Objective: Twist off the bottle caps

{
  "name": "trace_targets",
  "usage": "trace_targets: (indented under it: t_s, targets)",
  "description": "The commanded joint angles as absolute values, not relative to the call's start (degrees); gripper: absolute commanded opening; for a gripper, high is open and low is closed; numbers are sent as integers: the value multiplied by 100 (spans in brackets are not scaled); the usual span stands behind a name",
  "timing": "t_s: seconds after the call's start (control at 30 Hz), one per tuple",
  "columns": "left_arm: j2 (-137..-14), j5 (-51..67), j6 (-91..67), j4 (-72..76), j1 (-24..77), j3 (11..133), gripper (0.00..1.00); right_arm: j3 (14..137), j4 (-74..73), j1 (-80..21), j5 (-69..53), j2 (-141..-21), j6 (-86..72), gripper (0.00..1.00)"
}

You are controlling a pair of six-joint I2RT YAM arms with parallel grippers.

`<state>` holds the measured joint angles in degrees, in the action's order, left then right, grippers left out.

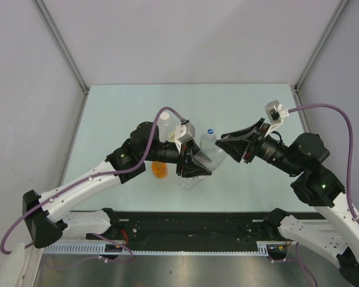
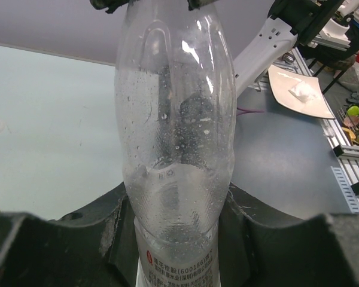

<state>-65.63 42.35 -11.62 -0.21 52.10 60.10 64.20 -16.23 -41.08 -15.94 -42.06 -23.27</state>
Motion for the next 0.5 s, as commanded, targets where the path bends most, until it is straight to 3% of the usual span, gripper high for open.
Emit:
trace_targets:
  t_s: [0.0, 0.1, 0.33, 0.47]
  targets:
    - [-6416, 4263, -1055, 132, 5229, 6231, 8, 6653, -1731, -4113, -1687, -4192, -2188, 19]
    - [-6390, 4123, -1037, 97, 5229, 6240, 23, 6662, -1775, -4113, -1731, -4210, -2197, 0]
    - [-6311, 3754, -984, 44, 5229, 6284, 75, 6759, -1863, -4113, -1758, -4219, -2188, 0]
    - [-6275, 3595, -949, -193, 5229, 6284, 80, 6811, -1881, -4113, -1758, -4236, -2180, 0]
